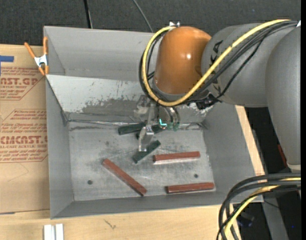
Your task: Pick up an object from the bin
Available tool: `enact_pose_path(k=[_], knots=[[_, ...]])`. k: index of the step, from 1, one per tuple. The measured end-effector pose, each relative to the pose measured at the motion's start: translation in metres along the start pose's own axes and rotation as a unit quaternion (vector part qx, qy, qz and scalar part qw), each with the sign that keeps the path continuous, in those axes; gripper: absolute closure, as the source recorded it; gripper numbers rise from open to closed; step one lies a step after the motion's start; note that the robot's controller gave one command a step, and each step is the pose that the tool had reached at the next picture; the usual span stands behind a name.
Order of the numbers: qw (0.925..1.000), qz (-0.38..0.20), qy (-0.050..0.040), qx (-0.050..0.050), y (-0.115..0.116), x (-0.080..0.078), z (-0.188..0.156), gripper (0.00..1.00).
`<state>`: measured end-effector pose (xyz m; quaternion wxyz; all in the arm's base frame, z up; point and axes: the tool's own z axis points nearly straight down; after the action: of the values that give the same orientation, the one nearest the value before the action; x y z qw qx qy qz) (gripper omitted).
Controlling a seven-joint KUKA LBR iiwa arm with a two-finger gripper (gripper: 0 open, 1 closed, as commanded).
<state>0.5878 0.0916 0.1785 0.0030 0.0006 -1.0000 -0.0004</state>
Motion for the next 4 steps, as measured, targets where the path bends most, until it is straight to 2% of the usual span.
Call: enact_pose_path(k=[1,2,3,4], knots=[[1.0,0.0,-0.004,0.0,-0.001,-0.002,-0.005,0.0],[0.9987,-0.051,-0.0055,0.001,-0.061,0.005,0.07,0.0],[0.9981,-0.058,-0.0176,-0.002,-0.085,-0.004,0.102,0.0],[0.9992,-0.039,-0.0037,0.0,-0.129,0.03,0.062,0.0]])
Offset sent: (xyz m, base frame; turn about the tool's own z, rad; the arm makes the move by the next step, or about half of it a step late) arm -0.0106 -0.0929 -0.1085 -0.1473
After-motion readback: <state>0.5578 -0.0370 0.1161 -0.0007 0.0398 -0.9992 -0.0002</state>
